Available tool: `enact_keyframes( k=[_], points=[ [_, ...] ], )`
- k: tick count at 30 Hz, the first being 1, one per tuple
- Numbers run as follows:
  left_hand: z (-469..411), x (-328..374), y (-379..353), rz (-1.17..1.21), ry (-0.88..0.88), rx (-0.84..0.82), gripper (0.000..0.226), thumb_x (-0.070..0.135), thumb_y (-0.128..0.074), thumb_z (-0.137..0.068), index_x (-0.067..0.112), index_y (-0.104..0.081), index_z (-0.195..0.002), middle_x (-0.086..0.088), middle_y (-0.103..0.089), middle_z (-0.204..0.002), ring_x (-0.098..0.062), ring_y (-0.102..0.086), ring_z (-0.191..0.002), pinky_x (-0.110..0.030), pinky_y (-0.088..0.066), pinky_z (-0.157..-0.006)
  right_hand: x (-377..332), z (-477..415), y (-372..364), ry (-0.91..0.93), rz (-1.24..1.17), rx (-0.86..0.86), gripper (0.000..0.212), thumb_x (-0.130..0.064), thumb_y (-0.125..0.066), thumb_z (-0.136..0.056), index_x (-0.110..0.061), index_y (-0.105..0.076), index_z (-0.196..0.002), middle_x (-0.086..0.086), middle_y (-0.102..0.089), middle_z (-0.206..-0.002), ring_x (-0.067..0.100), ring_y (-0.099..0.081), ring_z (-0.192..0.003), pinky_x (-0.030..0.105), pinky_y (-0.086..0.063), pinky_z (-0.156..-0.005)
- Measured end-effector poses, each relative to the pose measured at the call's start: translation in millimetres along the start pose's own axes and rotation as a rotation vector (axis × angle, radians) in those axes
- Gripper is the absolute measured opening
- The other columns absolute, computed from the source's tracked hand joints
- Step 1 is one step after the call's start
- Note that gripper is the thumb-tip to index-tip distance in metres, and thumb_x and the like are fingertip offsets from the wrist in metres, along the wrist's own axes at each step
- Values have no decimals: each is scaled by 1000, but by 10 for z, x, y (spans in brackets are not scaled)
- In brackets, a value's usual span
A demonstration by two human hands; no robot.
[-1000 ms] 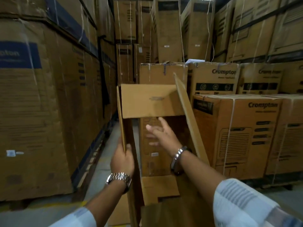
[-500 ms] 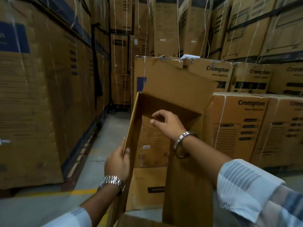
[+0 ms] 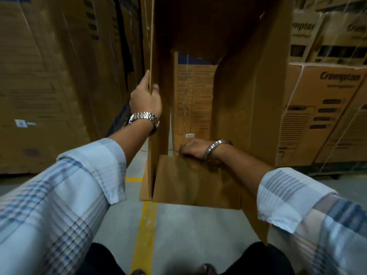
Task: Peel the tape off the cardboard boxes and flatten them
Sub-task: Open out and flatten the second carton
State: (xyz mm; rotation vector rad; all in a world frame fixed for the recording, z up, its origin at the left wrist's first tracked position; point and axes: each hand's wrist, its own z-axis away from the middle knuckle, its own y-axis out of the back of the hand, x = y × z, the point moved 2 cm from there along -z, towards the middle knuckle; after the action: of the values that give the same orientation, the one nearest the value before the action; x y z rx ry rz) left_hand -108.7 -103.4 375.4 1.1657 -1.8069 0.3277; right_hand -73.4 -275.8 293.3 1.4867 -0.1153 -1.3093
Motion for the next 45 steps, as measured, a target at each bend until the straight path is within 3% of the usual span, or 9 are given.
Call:
enact_keyframes(
  k=[5,10,15,21,24,26,34,41,45],
  points=[
    [-110,-150,52,22,85,13,45,29,-51,-103,33,-48,-147,8,-69,-121,-6,-66,-79,-17,-46,-57,38,114,82,-148,-400,-614,59,-58,-52,-95,-4,-75,-87,6,-73,-71,14,-67,-53,25,-52,-49],
    [-59,-132,50,137,186,117,41,25,-49,-103,30,-54,-143,3,-66,-132,-21,-63,-117,-31,-49,-93,109,218,-34,-184,-292,-845,41,-33,-54,-101,-1,-60,-126,24,-66,-123,35,-72,-97,52,-61,-81],
    [41,-80,8,129,220,142,35,20,-51,-99,20,-64,-132,-7,-68,-128,-30,-62,-117,-32,-47,-92,-204,313,-152,-52,-117,-378,21,-3,-51,-98,-9,-59,-79,-6,-70,-63,8,-65,-58,27,-53,-59],
    [139,-162,50,102,133,118,46,25,-52,-103,29,-49,-148,-4,-66,-133,-29,-63,-114,-31,-48,-85,-647,52,511,225,-484,409,9,-24,-65,-96,-25,-62,-104,8,-70,-103,16,-64,-85,34,-50,-73],
    [207,-159,36,151,65,120,46,26,-52,-102,33,-48,-148,2,-64,-134,-26,-64,-114,-39,-54,-91,-818,121,867,294,-703,441,24,-12,-49,-105,-6,-54,-128,6,-70,-117,-4,-66,-81,21,-52,-87],
    [243,-83,54,157,11,126,47,24,-52,-102,35,-46,-148,6,-64,-130,-23,-65,-108,-41,-57,-89,-929,196,1028,252,-620,511,35,-10,-51,-103,-8,-43,-137,18,-50,-146,3,-61,-116,34,-41,-107],
    [513,347,-1,61,-259,67,55,20,-54,-100,32,-41,-152,8,-63,-133,-9,-66,-88,-26,-56,-63,-1673,537,1326,405,-630,385,54,-54,-67,-84,-27,-52,-128,1,-54,-135,26,-58,-119,47,-57,-92],
    [527,412,59,-36,-573,-64,54,47,-45,-100,35,-39,-152,9,-58,-141,-6,-62,-111,-24,-55,-82,-1911,633,1720,187,-340,722,25,-11,-49,-101,-3,-60,-122,22,-60,-130,41,-56,-123,44,-47,-104],
    [414,194,79,121,-211,-492,106,82,-53,-79,36,-3,-160,9,-22,-164,-13,-46,-135,-34,-48,-96,-1559,593,2107,206,-533,988,18,-15,-66,-78,-16,-62,-95,6,-68,-101,30,-66,-92,46,-58,-88]
  ],
)
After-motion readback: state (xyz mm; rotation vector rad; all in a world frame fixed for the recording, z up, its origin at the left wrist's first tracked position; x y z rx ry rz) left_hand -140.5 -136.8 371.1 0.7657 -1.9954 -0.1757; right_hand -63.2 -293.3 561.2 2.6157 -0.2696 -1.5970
